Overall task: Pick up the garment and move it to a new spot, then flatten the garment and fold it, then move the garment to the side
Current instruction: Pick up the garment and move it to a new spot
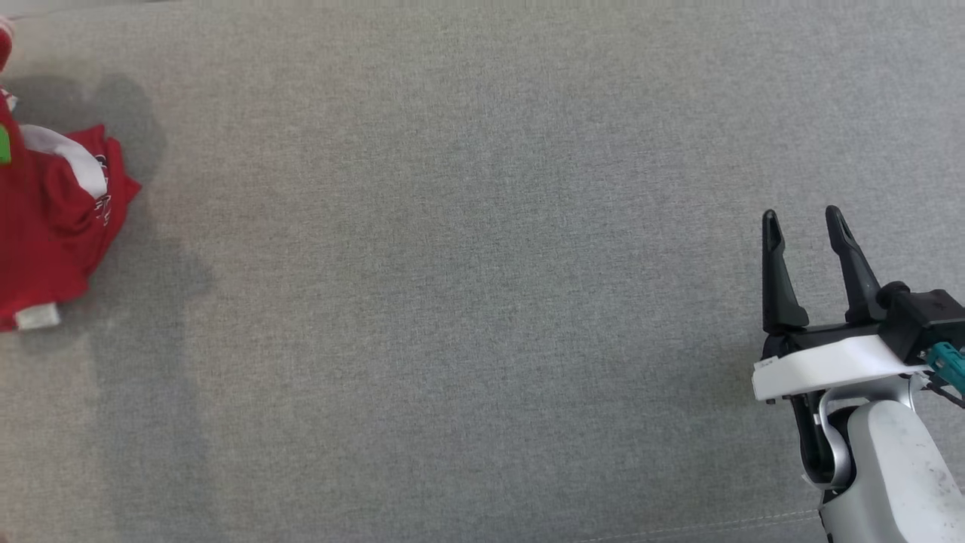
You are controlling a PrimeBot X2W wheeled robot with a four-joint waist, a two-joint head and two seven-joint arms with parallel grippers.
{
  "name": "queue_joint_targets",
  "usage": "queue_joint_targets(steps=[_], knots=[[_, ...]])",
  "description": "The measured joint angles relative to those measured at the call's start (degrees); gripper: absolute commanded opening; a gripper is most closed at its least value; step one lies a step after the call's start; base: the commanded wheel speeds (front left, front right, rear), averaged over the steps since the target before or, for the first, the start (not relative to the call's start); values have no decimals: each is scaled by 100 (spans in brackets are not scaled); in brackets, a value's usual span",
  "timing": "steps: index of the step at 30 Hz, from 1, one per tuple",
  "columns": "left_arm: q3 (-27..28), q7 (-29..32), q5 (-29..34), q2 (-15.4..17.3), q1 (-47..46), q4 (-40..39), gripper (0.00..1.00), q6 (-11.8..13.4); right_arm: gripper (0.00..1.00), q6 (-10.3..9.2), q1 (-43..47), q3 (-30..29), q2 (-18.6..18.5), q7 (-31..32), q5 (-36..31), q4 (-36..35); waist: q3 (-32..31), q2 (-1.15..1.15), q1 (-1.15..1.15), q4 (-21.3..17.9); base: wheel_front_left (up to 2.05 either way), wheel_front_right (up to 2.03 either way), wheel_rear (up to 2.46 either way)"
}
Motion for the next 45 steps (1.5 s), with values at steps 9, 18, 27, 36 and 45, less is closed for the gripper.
queue_joint_targets(steps=[9,18,27,36,45], knots=[[-410,200,64,-248,-621,-1318,0,-56,100,0,124,-40,134,0,31,159,-416,0,0,-172,0,0,0],[-1187,499,71,-927,-1399,-2033,0,-219,100,0,219,-88,242,-1,87,225,-578,0,0,-845,0,0,0],[-2272,456,78,-1744,-1625,-1728,0,-397,100,0,265,-111,272,-1,144,263,-593,0,0,-1480,0,0,0],[-2932,-54,-114,-2089,-365,-859,0,-398,100,0,274,-14,280,-1,247,269,-556,0,0,-1504,0,0,0],[-3259,-555,-331,-2185,883,322,0,-296,100,0,267,60,281,-1,254,297,-513,0,0,-1418,0,0,0]])
